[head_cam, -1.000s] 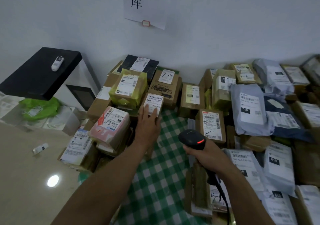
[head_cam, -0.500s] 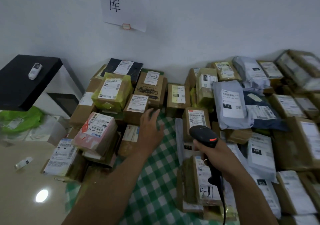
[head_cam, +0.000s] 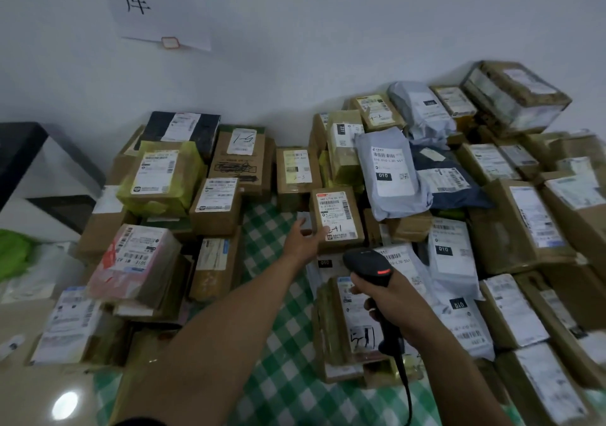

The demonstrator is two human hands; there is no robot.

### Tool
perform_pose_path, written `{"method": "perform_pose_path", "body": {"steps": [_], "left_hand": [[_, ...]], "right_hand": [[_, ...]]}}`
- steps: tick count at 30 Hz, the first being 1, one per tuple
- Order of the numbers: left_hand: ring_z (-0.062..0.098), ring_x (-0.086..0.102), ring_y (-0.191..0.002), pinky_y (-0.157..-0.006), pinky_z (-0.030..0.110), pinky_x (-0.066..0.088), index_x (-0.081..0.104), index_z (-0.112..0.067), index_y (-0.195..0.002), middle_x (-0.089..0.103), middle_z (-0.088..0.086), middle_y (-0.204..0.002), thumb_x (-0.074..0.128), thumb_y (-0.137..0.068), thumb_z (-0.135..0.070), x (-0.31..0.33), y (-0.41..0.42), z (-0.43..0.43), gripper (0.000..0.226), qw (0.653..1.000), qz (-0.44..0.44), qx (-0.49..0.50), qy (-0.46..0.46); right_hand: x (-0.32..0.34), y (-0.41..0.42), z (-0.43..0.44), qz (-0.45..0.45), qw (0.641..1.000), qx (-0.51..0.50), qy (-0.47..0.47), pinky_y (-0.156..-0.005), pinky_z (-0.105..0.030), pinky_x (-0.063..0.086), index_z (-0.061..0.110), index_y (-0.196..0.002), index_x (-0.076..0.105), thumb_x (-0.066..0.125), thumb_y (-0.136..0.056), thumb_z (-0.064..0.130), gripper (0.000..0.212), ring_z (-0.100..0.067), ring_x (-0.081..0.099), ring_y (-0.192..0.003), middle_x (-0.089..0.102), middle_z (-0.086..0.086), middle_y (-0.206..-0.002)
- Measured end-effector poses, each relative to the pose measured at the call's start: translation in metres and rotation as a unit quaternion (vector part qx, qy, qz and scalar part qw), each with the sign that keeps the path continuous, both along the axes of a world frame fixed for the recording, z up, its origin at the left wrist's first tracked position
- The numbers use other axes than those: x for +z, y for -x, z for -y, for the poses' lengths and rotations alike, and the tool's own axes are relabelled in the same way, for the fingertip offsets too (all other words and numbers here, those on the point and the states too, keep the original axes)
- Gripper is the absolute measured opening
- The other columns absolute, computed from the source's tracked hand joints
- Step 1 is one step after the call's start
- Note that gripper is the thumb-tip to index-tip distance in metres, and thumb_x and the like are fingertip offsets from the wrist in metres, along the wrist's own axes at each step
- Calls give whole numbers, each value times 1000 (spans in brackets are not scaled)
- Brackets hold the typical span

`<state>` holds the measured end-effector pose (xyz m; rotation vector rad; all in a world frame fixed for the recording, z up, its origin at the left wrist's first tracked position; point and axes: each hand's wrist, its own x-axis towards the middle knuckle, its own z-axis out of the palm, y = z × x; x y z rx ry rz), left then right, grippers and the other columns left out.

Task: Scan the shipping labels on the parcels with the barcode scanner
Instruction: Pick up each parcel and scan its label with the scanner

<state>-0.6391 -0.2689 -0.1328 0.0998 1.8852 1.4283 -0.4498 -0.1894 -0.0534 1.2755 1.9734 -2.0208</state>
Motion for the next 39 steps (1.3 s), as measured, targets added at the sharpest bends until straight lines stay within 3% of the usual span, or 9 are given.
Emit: {"method": "perform_pose_path", "body": {"steps": [5,7,9,17,23,27,32,36,39], "left_hand": [[27,34,-150,-112,42,42,2,-43,-164,28,9,-166,92,-77,-25,-22,-4,19,126,996,41,-55,-56],[17,47,-141,-106,36,51,-3,-49,-161,36,6,-163,94,-73,-14,-34,-7,23,136,991,68,-81,-87],[6,56,-126,-91,26,57,-5,-50,-161,47,6,-157,91,-73,-5,-41,-6,22,137,986,80,-95,-107],[8,59,-115,-75,14,52,4,-43,-162,57,3,-137,91,-74,-8,-22,-6,22,129,996,19,-40,-74],[10,50,-125,-109,43,42,6,-50,-160,53,-7,-143,90,-78,-23,14,-30,73,121,995,-51,58,-59],[-2,49,-122,-111,43,41,-1,-55,-159,47,-24,-137,90,-78,-27,35,-61,115,124,992,-74,77,-70],[-36,49,-93,-72,11,54,-5,-47,-161,36,-38,-121,92,-74,-14,47,-92,140,134,989,-79,70,-103],[-13,58,-112,-72,12,56,-7,-51,-159,41,-30,-128,94,-70,-16,49,-105,153,139,987,-82,59,-127],[-2,62,-115,-89,34,62,6,-62,-155,53,-15,-136,89,-75,-34,52,-112,160,119,982,-69,92,-150]], "right_hand": [[-12,0,-2,2,1000,0,13,-65,-30,51,22,-116,68,74,-96,28,22,-15,61,-65,76,-11,-97],[-15,0,0,-4,1000,-13,16,-64,-29,52,24,-116,68,74,-96,27,21,-14,62,-64,75,-9,-97],[-16,1,1,-4,1000,-20,17,-65,-30,52,26,-115,68,75,-96,27,21,-15,62,-65,73,-6,-93],[-16,-2,-5,-4,1000,-15,13,-70,-32,55,26,-118,67,75,-96,29,23,-14,66,-67,72,-4,-98],[0,-7,-1,-32,999,4,-34,-69,-30,57,26,-120,64,75,-95,29,27,-11,68,-70,72,-1,-97],[14,-4,13,-80,992,-19,-101,-85,-42,63,44,-115,61,76,-92,37,28,-8,68,-89,71,15,-99],[31,3,39,-110,985,6,-135,-92,-49,60,47,-119,63,77,-88,49,34,-6,70,-101,73,22,-106],[39,1,60,-142,980,40,-130,-89,-41,61,47,-108,64,76,-92,38,23,6,70,-95,75,27,-99],[43,-3,69,-148,978,52,-135,-82,-31,60,45,-111,63,77,-92,35,25,11,69,-92,75,28,-96]]}}
